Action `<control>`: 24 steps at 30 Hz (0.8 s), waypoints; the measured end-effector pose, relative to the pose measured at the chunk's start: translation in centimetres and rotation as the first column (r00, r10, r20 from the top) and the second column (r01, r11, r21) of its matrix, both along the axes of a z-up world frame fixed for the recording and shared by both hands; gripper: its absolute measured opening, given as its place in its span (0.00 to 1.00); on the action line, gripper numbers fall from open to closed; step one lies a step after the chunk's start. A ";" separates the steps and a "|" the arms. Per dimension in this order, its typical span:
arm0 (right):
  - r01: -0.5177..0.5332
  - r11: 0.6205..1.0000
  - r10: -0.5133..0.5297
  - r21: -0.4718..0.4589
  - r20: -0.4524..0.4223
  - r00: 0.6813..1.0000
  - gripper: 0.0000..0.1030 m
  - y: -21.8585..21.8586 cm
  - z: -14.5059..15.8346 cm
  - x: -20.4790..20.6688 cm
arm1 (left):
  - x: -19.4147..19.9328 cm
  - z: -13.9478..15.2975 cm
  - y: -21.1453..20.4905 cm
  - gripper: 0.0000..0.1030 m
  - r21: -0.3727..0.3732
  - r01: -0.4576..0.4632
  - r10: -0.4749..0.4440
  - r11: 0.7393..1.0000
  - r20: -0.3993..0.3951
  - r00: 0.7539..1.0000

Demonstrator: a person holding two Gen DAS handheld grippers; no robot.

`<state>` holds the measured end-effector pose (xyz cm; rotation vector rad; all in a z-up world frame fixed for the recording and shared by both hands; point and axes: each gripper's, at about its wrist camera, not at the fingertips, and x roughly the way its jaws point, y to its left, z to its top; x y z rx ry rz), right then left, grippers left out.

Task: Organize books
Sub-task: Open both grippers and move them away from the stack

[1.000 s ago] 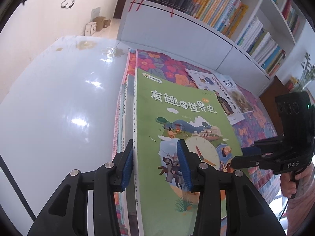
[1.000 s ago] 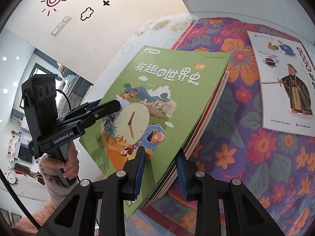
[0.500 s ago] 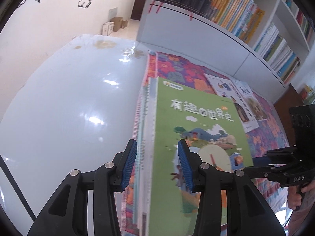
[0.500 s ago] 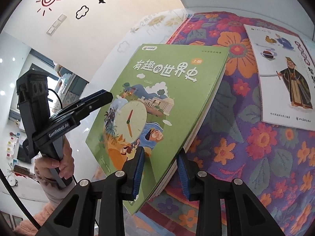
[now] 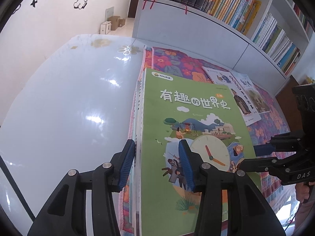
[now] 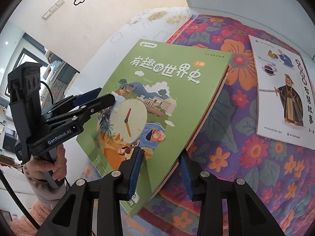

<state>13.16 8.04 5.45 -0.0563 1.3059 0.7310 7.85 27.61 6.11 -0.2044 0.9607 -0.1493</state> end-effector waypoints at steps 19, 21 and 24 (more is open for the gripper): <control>0.211 0.965 -0.212 0.155 -0.016 0.977 0.46 -10.7 0.5 0.0 | -1.3 4.5 -4.9 0.43 0.015 -0.040 0.038 0.999 0.068 0.997; 0.245 0.957 -0.247 0.154 -0.001 0.969 0.46 -13.1 0.4 -0.1 | -1.1 5.2 -7.3 0.43 0.024 -0.006 0.004 1.000 0.080 0.997; 0.295 0.940 -0.302 0.172 0.019 0.953 0.46 -17.6 0.3 -0.4 | -0.4 6.0 -10.9 0.45 0.009 0.036 -0.037 0.999 0.092 0.995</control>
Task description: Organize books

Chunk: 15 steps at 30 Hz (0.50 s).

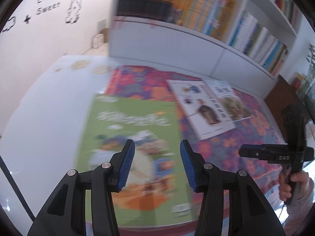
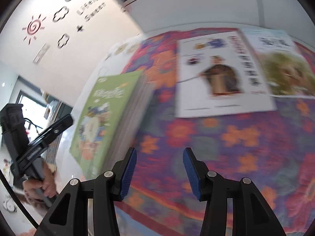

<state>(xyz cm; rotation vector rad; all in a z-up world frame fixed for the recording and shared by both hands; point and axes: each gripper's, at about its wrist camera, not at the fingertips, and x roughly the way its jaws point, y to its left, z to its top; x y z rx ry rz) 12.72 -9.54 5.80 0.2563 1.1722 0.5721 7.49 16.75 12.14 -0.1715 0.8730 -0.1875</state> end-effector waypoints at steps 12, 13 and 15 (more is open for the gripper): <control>0.280 0.948 -0.291 0.151 0.053 0.955 0.46 -18.7 -0.3 6.3 | 9.1 -1.1 -16.3 0.47 -0.343 0.126 -0.129 0.931 0.013 0.992; 0.295 0.941 -0.307 0.165 0.049 0.950 0.46 -19.6 -0.6 7.2 | 10.5 -1.8 -17.7 0.47 -0.345 0.131 -0.135 0.929 0.013 0.991; 0.330 0.924 -0.344 0.194 0.038 0.938 0.46 -21.2 -1.3 9.2 | 12.6 -3.0 -19.4 0.47 -0.377 0.145 -0.158 0.915 -0.005 0.987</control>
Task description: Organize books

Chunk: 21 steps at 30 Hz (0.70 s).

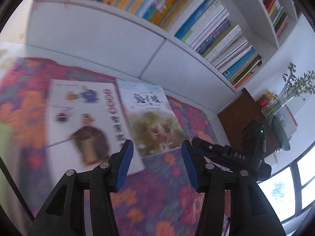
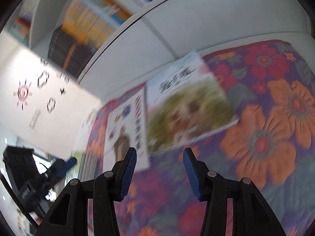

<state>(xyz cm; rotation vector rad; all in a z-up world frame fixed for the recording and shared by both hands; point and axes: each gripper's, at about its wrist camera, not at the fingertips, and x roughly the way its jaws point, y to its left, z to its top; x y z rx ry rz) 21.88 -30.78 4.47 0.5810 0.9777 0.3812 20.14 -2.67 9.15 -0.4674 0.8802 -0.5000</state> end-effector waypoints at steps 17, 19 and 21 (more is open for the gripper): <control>0.046 0.998 -0.049 0.041 0.068 0.997 0.46 -2.2 -4.3 5.7 | 6.1 -7.7 -5.1 0.47 0.104 -0.036 0.048 0.994 -0.106 0.993; 0.047 0.999 -0.048 0.018 0.076 0.996 0.46 -2.2 -4.2 5.6 | 5.9 -7.8 -5.4 0.47 0.126 -0.025 0.037 0.992 -0.088 0.995; 0.058 0.998 -0.056 -0.012 0.089 0.994 0.46 -2.1 -4.0 5.4 | 5.9 -7.7 -5.9 0.45 0.171 -0.023 0.037 0.985 -0.078 0.996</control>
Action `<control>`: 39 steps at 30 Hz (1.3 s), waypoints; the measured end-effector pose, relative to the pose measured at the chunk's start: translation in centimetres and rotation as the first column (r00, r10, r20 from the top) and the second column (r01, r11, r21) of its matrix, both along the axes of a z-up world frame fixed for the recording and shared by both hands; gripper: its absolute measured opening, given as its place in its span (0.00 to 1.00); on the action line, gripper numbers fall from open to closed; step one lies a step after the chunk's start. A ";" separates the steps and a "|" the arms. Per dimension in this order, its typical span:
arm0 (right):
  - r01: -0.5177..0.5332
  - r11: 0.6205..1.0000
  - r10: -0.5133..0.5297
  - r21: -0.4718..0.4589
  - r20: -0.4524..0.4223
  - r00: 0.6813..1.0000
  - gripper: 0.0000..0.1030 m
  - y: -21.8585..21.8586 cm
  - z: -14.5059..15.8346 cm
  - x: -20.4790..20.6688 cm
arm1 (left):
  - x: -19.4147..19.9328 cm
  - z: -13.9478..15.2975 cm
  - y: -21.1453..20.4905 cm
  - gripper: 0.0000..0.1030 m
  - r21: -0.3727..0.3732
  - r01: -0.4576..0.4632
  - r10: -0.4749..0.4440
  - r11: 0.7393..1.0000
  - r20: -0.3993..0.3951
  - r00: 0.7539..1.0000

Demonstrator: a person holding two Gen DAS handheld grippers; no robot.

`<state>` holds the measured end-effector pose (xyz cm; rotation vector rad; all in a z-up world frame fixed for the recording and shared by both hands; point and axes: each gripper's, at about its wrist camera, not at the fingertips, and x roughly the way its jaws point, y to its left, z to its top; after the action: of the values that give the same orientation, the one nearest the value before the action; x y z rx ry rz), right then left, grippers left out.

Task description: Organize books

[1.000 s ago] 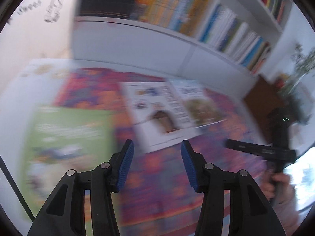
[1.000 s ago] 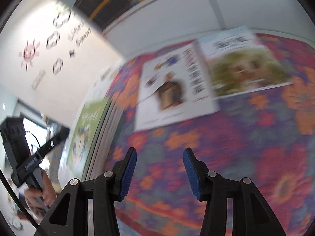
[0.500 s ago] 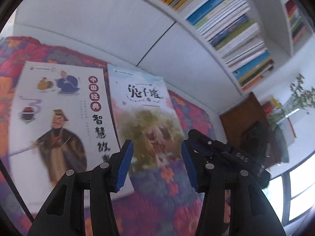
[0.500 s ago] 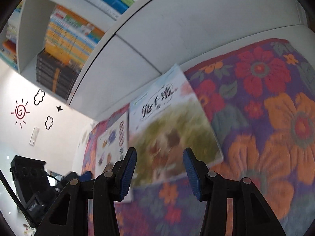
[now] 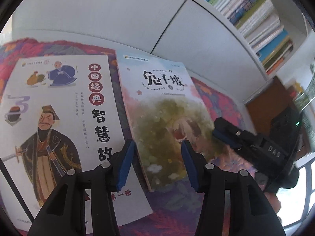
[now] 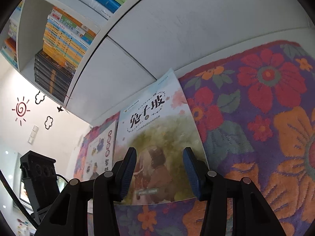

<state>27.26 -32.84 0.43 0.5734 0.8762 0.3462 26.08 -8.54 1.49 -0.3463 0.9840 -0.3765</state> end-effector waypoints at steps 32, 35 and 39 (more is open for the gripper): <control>0.009 0.989 -0.006 -0.147 0.023 1.000 0.63 0.5 -0.4 -0.3 | -2.1 -0.4 -3.6 0.56 0.245 0.034 -0.067 0.969 0.127 0.990; 0.010 0.989 -0.007 -0.149 0.022 1.000 0.63 0.6 -0.4 -0.2 | -2.2 -0.4 -3.6 0.57 0.247 0.035 -0.068 0.968 0.127 0.990; 0.009 0.988 -0.005 -0.155 0.023 1.000 0.63 0.6 -0.5 -0.2 | -2.2 -0.4 -3.7 0.58 0.245 0.039 -0.072 0.969 0.128 0.989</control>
<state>27.08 -32.23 -0.03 0.4279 0.8713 0.2750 23.89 -12.21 1.05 -0.0705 0.8956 -0.3217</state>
